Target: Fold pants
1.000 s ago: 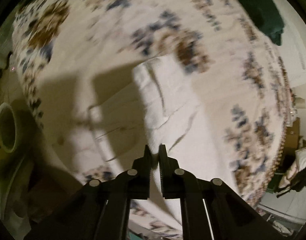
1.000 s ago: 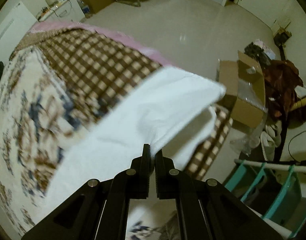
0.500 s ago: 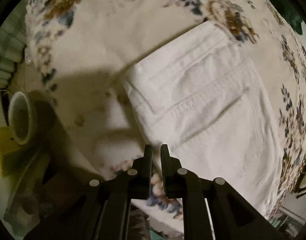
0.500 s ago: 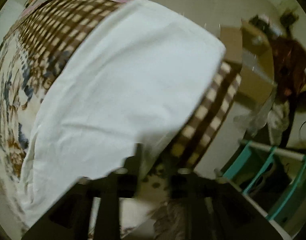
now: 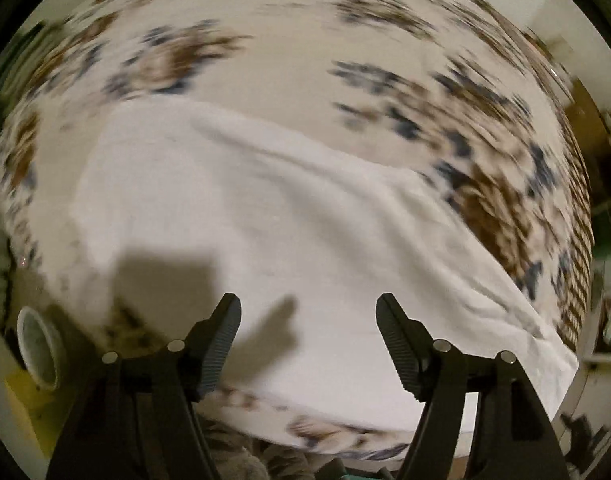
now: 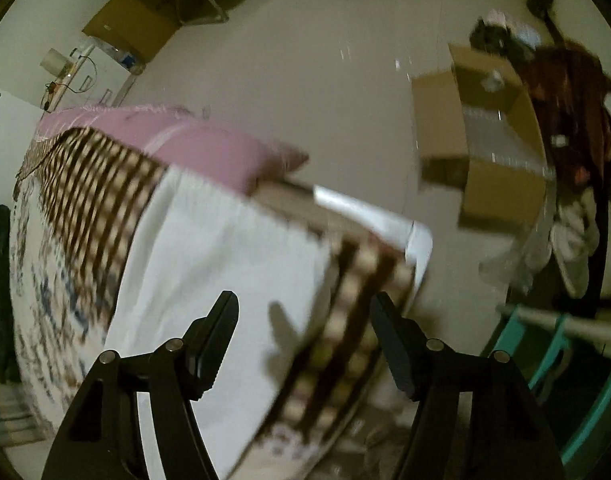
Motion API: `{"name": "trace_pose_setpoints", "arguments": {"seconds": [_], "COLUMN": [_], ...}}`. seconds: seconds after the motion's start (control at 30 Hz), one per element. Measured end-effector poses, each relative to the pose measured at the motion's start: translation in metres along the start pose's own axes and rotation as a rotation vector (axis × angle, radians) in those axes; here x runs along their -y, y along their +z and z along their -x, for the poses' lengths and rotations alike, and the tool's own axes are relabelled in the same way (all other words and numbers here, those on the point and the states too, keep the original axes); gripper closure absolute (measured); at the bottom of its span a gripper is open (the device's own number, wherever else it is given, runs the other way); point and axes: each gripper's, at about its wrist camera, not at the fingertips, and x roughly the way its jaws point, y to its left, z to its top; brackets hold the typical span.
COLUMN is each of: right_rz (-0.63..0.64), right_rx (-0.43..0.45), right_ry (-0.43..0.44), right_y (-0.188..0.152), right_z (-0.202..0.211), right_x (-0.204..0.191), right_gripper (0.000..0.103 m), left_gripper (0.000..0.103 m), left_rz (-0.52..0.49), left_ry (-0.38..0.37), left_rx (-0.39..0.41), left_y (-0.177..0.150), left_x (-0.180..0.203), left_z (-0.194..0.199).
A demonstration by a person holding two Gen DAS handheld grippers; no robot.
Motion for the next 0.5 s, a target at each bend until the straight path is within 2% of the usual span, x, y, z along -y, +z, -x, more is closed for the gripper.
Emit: {"name": "trace_pose_setpoints", "arguments": {"seconds": [0.1, 0.23, 0.27, 0.3, 0.33, 0.37, 0.43, 0.5], "right_rz": [0.056, 0.166, 0.207, 0.26, 0.311, 0.351, 0.396, 0.364], "right_rx": [0.011, -0.058, -0.072, -0.083, -0.083, -0.073, -0.034, 0.01], "right_ry": [-0.014, -0.001, 0.005, -0.009, -0.029, -0.054, -0.088, -0.094], "right_y": [0.026, 0.041, 0.042, 0.042, 0.039, 0.038, 0.038, 0.048], "right_z": [-0.017, -0.049, -0.056, -0.062, -0.066, -0.067, -0.063, -0.055], "right_x": [-0.013, -0.034, -0.04, -0.048, -0.059, -0.064, -0.07, -0.065], "right_gripper": [0.032, 0.036, 0.05, 0.074, 0.091, 0.099, 0.1, 0.1], "left_gripper": [0.035, 0.035, 0.034, 0.03, 0.028, 0.026, 0.026, 0.026], "left_rz": [-0.085, -0.166, -0.183, -0.209, -0.224, -0.234, -0.229, -0.213], "left_ry": [0.002, 0.005, 0.006, 0.012, 0.015, 0.017, 0.019, 0.031], "left_rx": [-0.002, -0.035, -0.045, -0.06, -0.066, -0.068, -0.066, -0.076], "left_y": [-0.005, -0.01, -0.013, -0.014, -0.015, -0.016, -0.019, -0.021], "left_x": [0.04, 0.082, 0.089, 0.098, 0.102, 0.105, 0.106, 0.104], "left_z": [-0.016, -0.04, -0.045, -0.051, -0.053, -0.055, -0.055, -0.057]}}
